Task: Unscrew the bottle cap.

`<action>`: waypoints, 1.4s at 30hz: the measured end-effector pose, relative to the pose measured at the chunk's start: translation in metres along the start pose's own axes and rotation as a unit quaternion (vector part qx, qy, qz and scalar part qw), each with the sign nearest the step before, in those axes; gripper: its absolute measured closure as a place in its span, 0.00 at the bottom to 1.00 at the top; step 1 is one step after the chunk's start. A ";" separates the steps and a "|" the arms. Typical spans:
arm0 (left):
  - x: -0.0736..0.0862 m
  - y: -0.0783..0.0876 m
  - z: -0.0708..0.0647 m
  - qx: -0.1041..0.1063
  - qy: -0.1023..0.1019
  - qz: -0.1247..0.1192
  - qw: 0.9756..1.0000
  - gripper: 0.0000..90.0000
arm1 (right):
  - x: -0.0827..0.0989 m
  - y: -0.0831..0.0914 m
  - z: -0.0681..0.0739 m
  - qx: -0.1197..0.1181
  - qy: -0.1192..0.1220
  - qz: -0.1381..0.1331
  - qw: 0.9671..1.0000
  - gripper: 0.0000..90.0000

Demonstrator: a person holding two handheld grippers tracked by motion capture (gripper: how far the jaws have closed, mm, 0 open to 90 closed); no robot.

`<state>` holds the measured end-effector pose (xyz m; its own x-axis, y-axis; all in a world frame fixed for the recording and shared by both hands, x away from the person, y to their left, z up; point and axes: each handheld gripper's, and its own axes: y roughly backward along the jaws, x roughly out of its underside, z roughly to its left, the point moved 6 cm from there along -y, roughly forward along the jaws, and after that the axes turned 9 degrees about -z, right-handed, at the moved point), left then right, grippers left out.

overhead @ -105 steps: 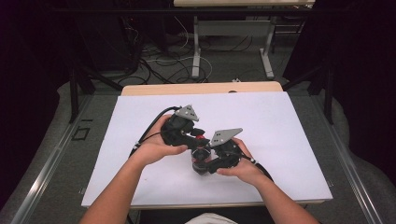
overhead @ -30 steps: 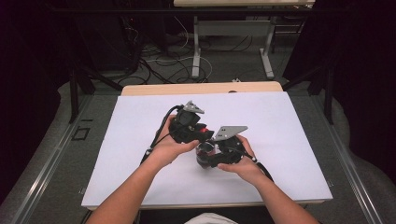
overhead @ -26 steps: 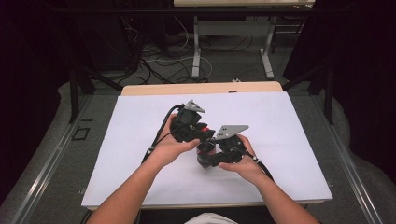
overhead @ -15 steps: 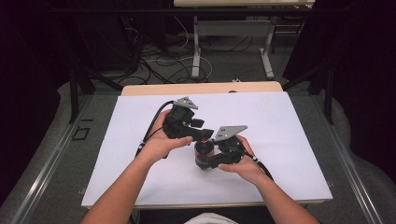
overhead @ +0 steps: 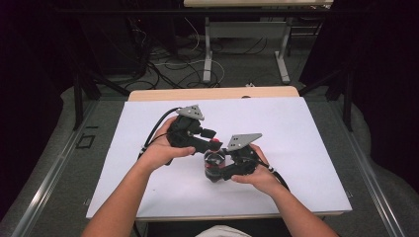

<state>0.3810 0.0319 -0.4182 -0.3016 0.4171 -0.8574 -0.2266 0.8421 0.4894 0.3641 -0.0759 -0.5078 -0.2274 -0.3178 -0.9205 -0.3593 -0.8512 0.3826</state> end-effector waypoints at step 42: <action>-0.004 0.002 -0.007 -0.085 0.027 -0.031 0.996 0.47 | 0.000 0.002 -0.007 0.026 -0.004 -0.003 1.000 0.33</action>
<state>0.3750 0.0293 -0.4132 -0.3298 0.3437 -0.8793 -0.3991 0.7933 0.4598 0.3699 -0.0799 -0.5074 -0.2317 -0.3090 -0.9224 -0.4072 -0.8303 0.3805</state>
